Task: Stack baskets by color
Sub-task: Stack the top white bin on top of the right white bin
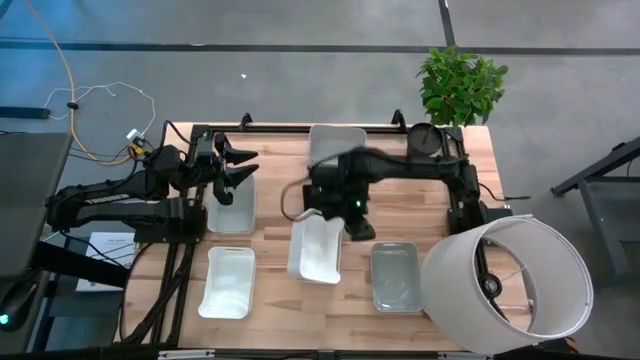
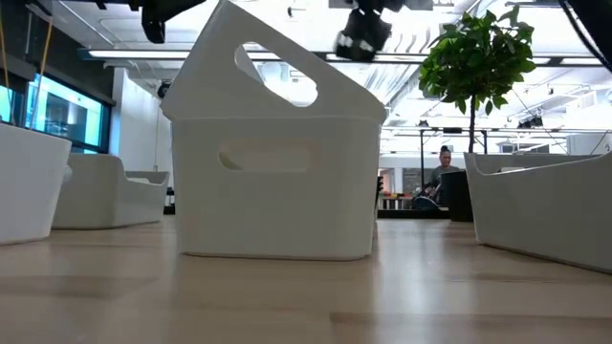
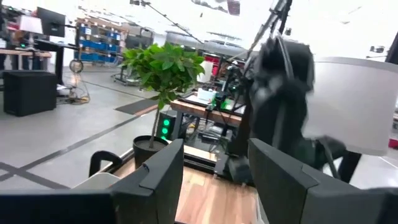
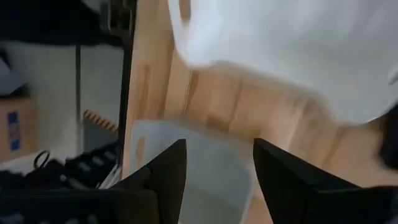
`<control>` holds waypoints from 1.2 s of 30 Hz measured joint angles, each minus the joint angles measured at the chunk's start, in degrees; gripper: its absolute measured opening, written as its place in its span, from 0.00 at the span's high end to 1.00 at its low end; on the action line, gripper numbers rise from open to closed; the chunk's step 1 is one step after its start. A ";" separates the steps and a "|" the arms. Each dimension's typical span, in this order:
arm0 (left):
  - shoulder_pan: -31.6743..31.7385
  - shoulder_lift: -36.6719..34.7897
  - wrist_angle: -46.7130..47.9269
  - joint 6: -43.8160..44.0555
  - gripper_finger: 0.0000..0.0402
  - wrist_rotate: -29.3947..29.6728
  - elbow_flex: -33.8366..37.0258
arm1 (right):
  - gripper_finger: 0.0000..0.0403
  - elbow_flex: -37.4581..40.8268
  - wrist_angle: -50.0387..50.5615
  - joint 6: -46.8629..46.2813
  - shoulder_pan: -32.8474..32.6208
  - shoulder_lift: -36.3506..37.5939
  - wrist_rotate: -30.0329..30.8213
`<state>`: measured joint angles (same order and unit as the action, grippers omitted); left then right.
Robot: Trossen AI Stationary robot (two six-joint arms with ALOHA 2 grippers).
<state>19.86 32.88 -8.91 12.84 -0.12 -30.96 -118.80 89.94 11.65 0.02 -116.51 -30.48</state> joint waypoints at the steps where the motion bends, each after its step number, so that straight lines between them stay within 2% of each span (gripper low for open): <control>1: 0.00 0.00 0.02 0.00 0.58 0.61 0.00 | 0.57 3.05 -0.75 -0.88 -0.68 0.93 -0.15; 5: 0.00 0.00 -0.02 0.00 0.58 2.63 0.00 | 0.57 19.04 -11.63 -5.76 -3.21 6.43 -3.13; 10: 0.00 0.00 -0.35 0.00 0.58 2.93 0.00 | 0.58 39.47 -34.90 -23.97 -4.31 16.40 -3.32; 13: 0.00 0.00 -0.36 0.00 0.58 2.87 0.00 | 0.59 49.94 -53.08 -41.83 -4.56 22.04 0.65; 16: 0.00 0.00 -0.35 0.00 0.58 2.77 0.00 | 0.60 58.29 -70.60 -62.29 -5.31 26.34 8.89; 18: 0.00 0.00 -0.35 0.00 0.58 2.76 0.00 | 0.60 62.44 -78.33 -74.01 -5.78 27.56 14.38; 20: 0.00 0.00 -0.36 0.00 0.58 2.76 0.00 | 0.60 65.29 -81.48 -81.90 -5.87 27.77 17.30; 23: 0.00 0.00 -0.35 0.01 0.58 2.76 0.00 | 0.60 67.51 -83.13 -89.36 -6.19 27.14 18.48; 36: 0.00 0.00 0.02 0.00 0.58 2.91 0.00 | 0.60 67.75 -86.21 -95.03 -9.08 24.22 27.36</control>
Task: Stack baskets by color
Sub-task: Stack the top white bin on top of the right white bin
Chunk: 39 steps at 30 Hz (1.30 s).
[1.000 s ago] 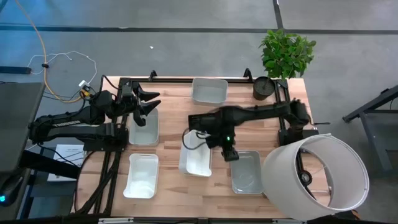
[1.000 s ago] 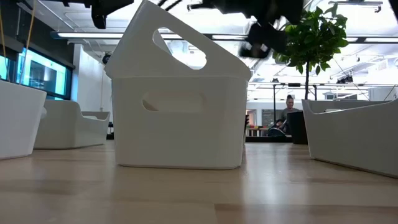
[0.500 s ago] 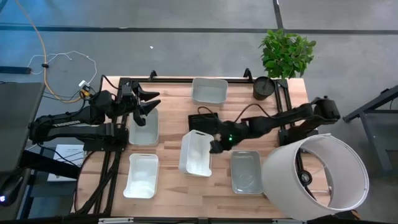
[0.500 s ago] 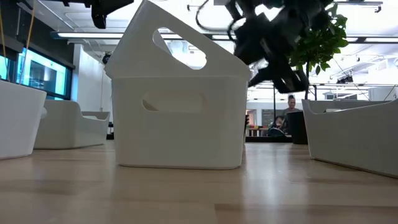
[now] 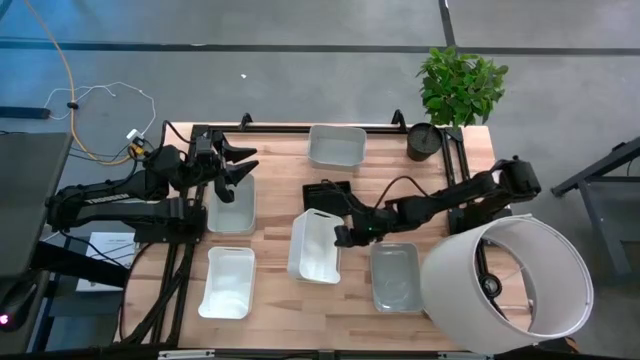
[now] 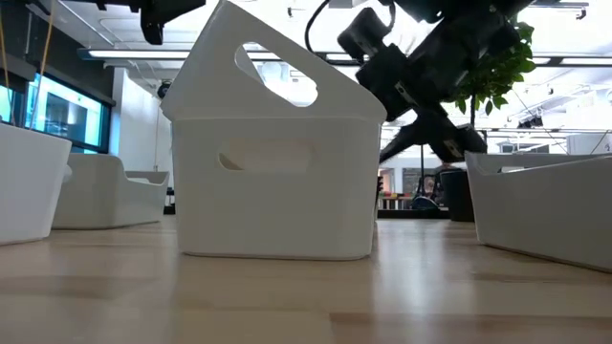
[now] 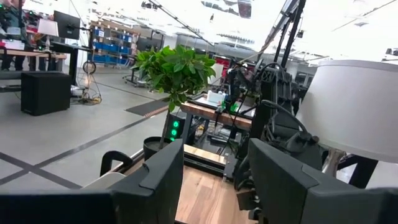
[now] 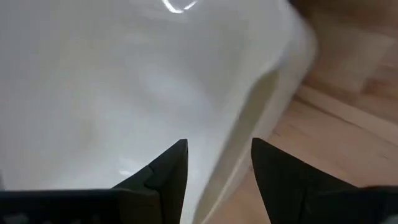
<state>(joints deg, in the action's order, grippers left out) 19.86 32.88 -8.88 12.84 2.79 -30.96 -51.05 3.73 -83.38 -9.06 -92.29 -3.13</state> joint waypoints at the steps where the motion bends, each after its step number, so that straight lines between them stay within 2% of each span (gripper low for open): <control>1: 0.00 -0.02 0.00 0.02 0.58 0.00 0.00 | 0.60 0.02 -0.21 -0.60 -0.02 -0.42 0.33; 13: 0.00 0.00 0.04 0.01 0.58 0.04 0.00 | 0.60 0.02 -3.96 -5.12 -0.26 -1.54 2.40; 21: 0.00 0.00 0.04 0.02 0.58 0.45 0.00 | 0.63 0.02 -3.13 -9.42 -1.80 -1.54 6.17; 39: 0.00 0.00 0.02 0.02 0.58 0.46 0.00 | 0.64 0.02 -2.75 -14.05 -2.03 -1.54 7.61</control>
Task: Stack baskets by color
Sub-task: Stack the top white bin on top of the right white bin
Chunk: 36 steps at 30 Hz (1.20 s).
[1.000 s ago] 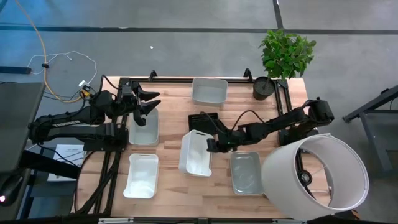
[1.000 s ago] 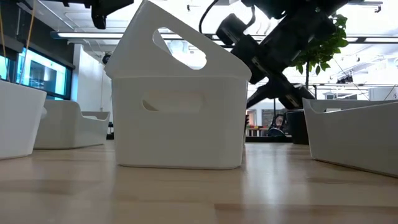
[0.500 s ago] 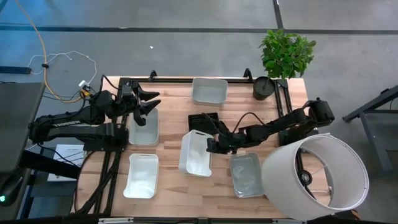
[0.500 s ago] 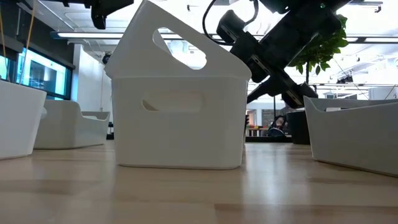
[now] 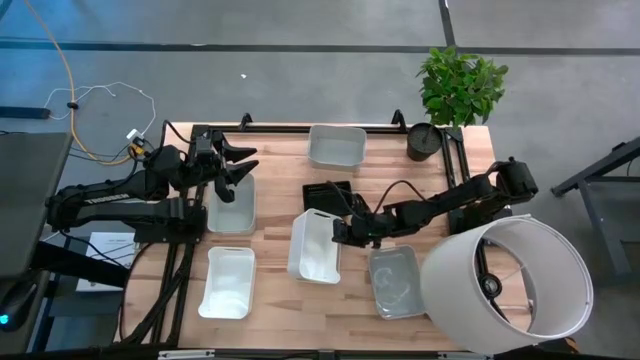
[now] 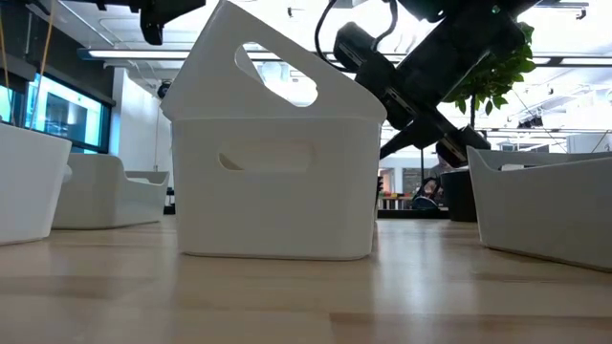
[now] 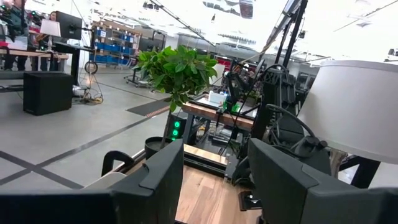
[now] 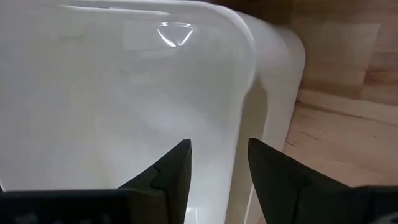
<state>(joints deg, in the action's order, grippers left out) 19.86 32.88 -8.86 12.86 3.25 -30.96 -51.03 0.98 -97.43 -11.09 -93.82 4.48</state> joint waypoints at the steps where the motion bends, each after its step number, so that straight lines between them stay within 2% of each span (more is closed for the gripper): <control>1: 0.00 0.00 0.01 0.00 0.58 0.00 0.00 | 0.64 -0.08 0.03 -0.25 -0.17 0.00 0.14; 9: 0.00 0.00 0.00 0.00 0.58 0.00 0.00 | 0.64 -3.94 9.57 1.78 -0.60 0.02 2.40; 20: 0.00 0.00 0.00 0.00 0.58 0.00 0.00 | 0.64 -6.00 11.77 1.44 -0.60 -0.19 3.01; 26: -0.02 0.00 0.00 0.00 0.58 0.00 0.00 | 0.64 -10.83 14.16 3.68 -0.73 -4.22 2.81; 32: 0.00 -0.02 0.00 0.42 0.58 -0.02 0.00 | 0.64 -15.55 23.84 5.37 -1.49 -7.19 2.97; 36: 0.00 0.00 0.00 0.42 0.58 -0.02 0.00 | 0.64 -15.78 21.99 4.77 -1.47 -7.26 3.89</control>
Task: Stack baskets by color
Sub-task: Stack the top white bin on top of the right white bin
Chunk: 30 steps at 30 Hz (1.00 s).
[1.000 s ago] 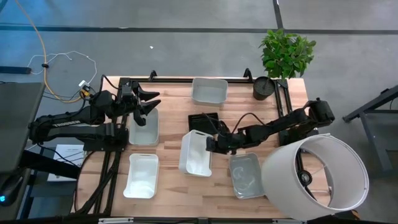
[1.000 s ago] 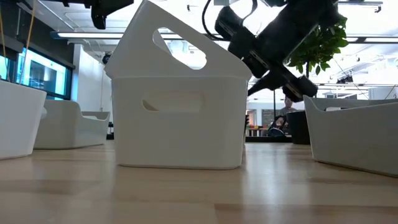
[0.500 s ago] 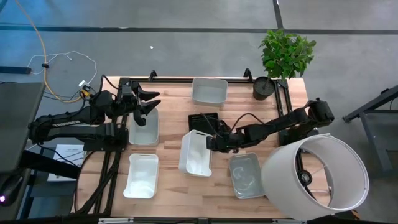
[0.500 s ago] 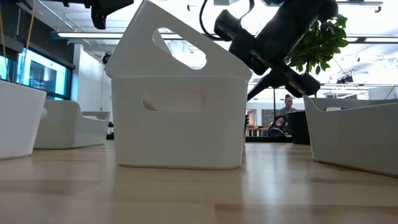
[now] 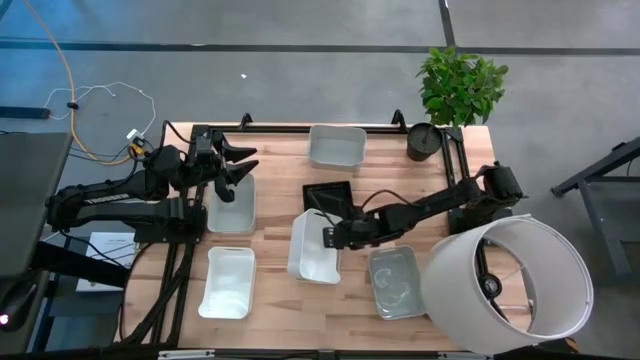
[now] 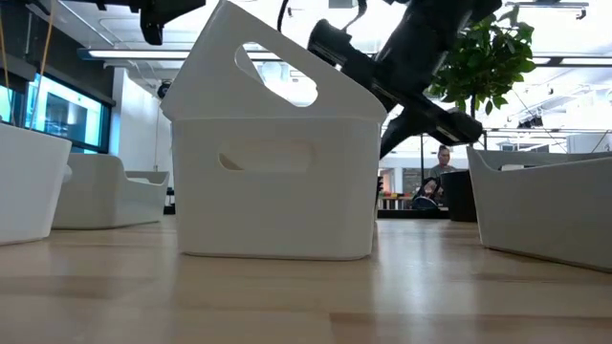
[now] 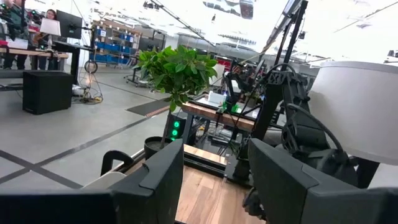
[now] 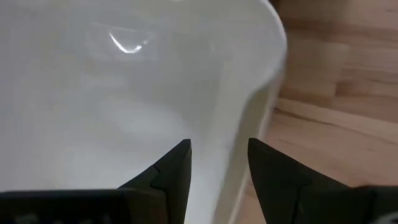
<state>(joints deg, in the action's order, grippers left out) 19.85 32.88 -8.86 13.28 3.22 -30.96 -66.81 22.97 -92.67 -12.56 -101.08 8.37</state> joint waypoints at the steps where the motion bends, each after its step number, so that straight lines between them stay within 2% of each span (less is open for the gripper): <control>1: 0.00 0.00 0.00 0.00 0.58 0.01 0.00 | 0.64 0.00 -0.04 -0.02 0.00 0.00 0.06; 16: -0.01 0.00 0.00 0.00 0.58 0.00 0.00 | 0.65 -0.02 -2.40 -1.63 0.00 -1.97 -0.36; 30: -0.01 -0.01 0.00 0.00 0.58 0.00 0.00 | 0.72 -1.40 -2.19 -1.11 -0.04 -1.77 -1.52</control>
<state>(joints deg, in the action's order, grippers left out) 19.84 32.87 -8.86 13.28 3.22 -30.96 -68.21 20.77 -93.78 -12.60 -102.85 6.85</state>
